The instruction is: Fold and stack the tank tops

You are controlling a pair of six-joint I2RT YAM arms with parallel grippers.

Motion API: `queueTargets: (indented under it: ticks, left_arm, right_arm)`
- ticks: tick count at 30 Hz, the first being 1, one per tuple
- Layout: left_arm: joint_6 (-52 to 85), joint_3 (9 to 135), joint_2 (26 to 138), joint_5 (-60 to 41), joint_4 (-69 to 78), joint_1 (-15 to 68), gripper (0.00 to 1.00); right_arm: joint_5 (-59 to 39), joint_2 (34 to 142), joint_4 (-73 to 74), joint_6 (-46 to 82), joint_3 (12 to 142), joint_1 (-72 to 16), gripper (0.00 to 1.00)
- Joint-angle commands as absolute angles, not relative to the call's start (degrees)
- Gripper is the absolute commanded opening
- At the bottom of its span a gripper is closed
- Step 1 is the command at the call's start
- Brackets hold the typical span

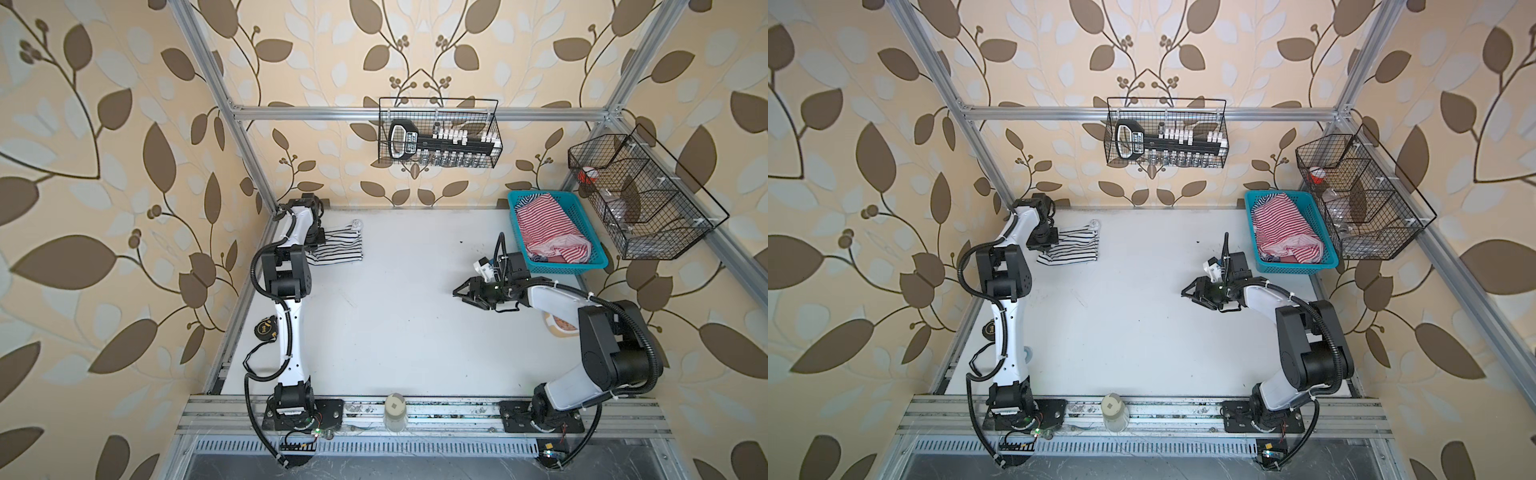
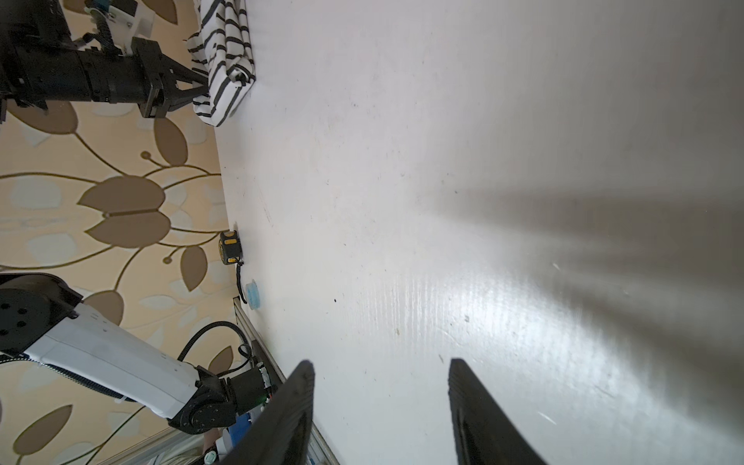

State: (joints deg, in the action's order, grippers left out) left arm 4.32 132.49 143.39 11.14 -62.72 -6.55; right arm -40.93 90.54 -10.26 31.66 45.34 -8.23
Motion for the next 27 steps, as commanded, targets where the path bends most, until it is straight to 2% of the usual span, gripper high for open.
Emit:
queueTargets:
  ticks: [1, 18, 20, 25, 27]
  left_arm:
    - [-0.98, 136.18, 144.74, 16.7, -60.67, -7.29, 0.0]
    - [-1.86, 138.32, 148.11, 12.56, -54.35, -12.64, 0.0]
    - [-1.89, 138.33, 148.03, 12.83, -53.72, -12.73, 0.09]
    - [-1.94, 138.33, 147.94, 13.27, -52.67, -13.02, 0.23]
    - [-1.85, 138.41, 147.94, 13.39, -52.19, -13.17, 0.41]
  right_arm:
    - [-40.41, 91.99, -10.26, 31.2, 46.83, -8.09, 0.54]
    - [-36.66, 95.49, -13.6, 32.17, 51.96, -12.53, 0.54]
    - [-36.53, 95.49, -13.74, 32.17, 52.07, -12.74, 0.54]
    - [-36.25, 95.28, -14.24, 32.08, 52.08, -12.83, 0.54]
    - [-36.17, 95.19, -14.35, 32.03, 52.12, -12.75, 0.54]
